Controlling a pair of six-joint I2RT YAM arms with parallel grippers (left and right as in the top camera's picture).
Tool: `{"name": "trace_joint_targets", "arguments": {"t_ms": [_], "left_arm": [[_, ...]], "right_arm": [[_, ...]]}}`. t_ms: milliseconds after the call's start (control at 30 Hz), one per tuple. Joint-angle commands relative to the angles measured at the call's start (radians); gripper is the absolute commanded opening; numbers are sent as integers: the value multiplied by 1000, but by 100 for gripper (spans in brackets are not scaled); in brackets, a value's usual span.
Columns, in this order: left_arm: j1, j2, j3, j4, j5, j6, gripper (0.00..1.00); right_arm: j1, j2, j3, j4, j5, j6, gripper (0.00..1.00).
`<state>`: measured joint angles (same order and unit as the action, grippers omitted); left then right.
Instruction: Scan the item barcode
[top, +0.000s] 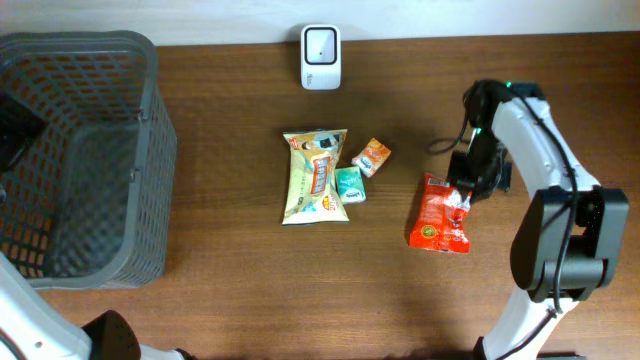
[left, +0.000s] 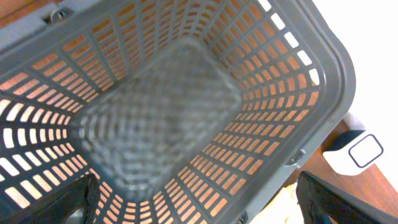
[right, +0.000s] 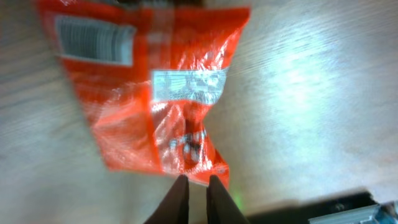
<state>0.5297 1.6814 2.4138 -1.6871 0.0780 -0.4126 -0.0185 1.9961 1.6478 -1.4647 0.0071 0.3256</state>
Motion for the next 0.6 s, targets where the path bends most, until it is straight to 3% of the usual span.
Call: {"name": "trace_joint_targets", "arguments": {"t_ms": [0,100,267,333,467,567], "left_arm": [[3,2,-1,-1,0,-6,99],[3,2,-1,-1,0,-6,99],[3,2,-1,-1,0,-6,99],[3,2,-1,-1,0,-6,99],[3,2,-1,-1,0,-6,99],[3,2,-1,-1,0,-6,99]], "right_arm": [[8,-9,24,-60,-5,-61,16],[8,-9,-74,-16,-26,-63,17],[16,-9,-345,310,-192,-62,14],[21,-9,-399,394,-180,-49,7],[12,-11,-235,226,-82,5,4],[12,-11,-21,41,-63,-34,12]]}}
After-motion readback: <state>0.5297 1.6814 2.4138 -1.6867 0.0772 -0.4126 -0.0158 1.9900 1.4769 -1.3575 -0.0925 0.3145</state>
